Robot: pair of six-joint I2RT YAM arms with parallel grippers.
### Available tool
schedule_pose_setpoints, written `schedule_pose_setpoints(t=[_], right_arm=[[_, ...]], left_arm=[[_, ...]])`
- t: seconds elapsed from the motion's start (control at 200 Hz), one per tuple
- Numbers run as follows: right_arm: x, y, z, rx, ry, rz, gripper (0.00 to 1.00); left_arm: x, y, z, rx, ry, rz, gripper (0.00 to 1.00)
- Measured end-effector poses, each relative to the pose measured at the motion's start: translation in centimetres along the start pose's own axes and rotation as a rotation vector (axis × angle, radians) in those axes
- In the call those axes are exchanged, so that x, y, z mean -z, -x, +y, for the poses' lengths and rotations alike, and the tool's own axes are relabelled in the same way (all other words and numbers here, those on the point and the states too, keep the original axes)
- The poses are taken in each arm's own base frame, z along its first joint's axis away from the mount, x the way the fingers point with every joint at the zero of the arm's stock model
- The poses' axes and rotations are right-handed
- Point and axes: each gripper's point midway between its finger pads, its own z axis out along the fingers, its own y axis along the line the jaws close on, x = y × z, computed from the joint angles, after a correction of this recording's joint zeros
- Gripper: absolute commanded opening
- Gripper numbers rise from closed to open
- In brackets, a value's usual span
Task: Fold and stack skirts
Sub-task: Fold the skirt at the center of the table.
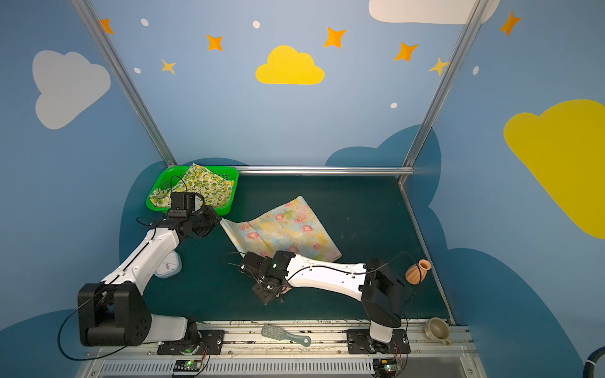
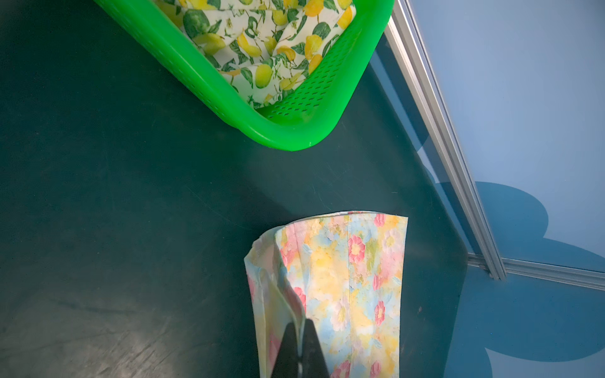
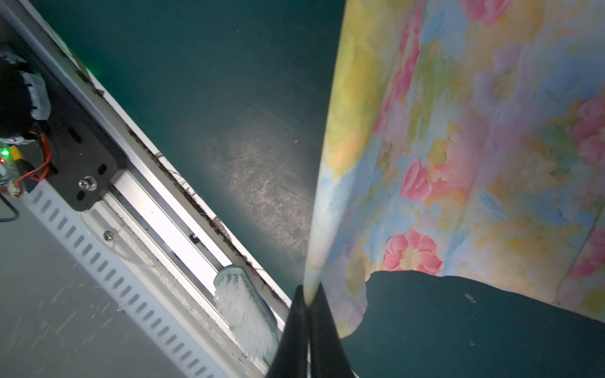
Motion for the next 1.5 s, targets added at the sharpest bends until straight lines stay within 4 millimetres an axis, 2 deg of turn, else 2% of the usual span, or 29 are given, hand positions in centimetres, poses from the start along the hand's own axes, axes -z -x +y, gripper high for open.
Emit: schedule_pose_setpoints(t=[0.22,0.476,0.621,0.736,0.811,0.926,1.056,1.206,1.301,1.502], right_arm=[[0.1,0.0,2.0,0.025,0.071,-0.007,0.0],[0.6,0.6,3.8,0.054,0.146,-0.025,0.0],[0.8,1.0,4.2,0.059,0.17,-0.036,0.0],[1.3,1.5,3.9,0.039,0.204,-0.05,0.0],[2.3,1.8,3.2,0.013,0.239,-0.075,0.0],[4.6,2.3,1.0,-0.054,0.298,-0.135,0.0],[6.2,2.3,-2.3,-0.143,0.341,-0.183,0.0],[6.2,1.9,-5.0,-0.222,0.365,-0.191,0.0],[5.8,1.6,-6.5,-0.268,0.365,-0.188,0.0],[5.1,1.2,-8.6,-0.328,0.365,-0.185,0.0]], left_arm=[[2.0,0.0,0.1,0.0,0.014,-0.029,0.04],[4.3,0.7,1.1,-0.001,0.064,-0.081,0.04],[4.5,1.2,1.5,0.006,0.085,-0.093,0.04],[4.1,1.6,0.8,0.008,0.077,-0.076,0.04],[3.3,1.9,0.0,0.018,0.06,-0.051,0.04],[1.3,2.2,-1.4,0.017,0.052,-0.014,0.04],[-1.4,2.1,-4.3,-0.022,0.035,0.027,0.04],[-4.7,1.3,-8.3,-0.076,0.01,0.068,0.04],[-6.8,0.8,-10.1,-0.104,0.008,0.087,0.04],[-10.3,-0.2,-12.1,-0.134,0.017,0.123,0.04]])
